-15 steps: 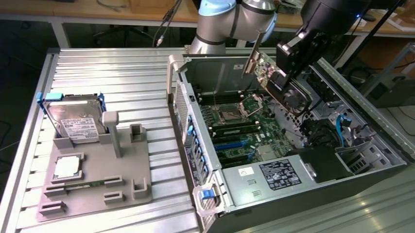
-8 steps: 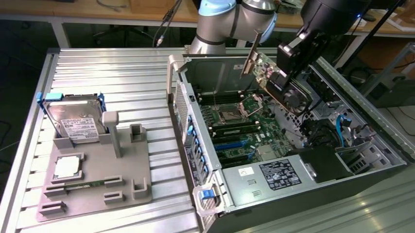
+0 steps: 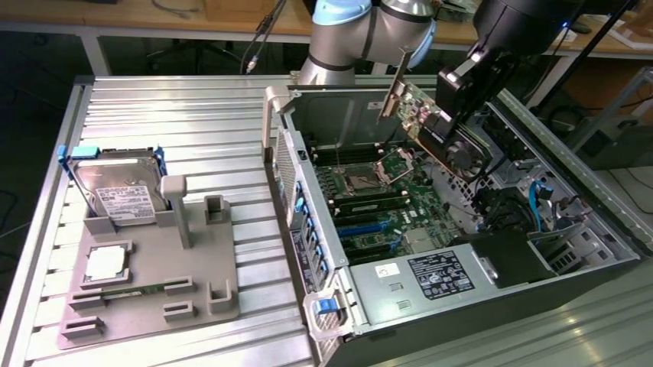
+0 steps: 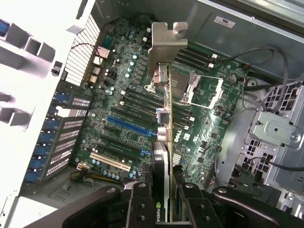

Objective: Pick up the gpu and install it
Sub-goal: 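Insert the gpu into the slot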

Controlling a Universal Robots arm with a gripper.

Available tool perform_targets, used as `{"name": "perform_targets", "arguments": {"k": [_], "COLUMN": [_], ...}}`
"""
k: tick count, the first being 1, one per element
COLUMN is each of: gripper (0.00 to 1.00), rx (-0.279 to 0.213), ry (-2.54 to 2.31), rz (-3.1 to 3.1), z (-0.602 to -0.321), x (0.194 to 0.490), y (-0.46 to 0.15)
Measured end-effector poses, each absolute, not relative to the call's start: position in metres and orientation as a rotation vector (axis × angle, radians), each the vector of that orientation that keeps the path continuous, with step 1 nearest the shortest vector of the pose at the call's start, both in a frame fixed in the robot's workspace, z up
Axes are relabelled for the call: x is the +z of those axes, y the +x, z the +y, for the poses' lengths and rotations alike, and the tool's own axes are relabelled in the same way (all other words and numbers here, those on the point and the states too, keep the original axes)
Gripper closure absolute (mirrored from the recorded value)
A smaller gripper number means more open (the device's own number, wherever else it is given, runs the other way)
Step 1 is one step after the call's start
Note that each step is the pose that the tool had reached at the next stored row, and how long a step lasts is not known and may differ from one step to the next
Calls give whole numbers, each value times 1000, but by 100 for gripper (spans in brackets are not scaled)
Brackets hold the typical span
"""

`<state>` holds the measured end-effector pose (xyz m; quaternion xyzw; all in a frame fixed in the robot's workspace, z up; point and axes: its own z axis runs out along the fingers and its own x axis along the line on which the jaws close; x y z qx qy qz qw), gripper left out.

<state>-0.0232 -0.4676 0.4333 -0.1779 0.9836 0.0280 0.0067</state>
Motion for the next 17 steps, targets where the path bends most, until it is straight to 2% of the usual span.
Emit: {"name": "perform_targets", "arguments": {"k": [17], "gripper": [73], "rx": [89], "ry": [-738], "rz": [3042], "z": [-468], "x": [433], "y": [-23]}}
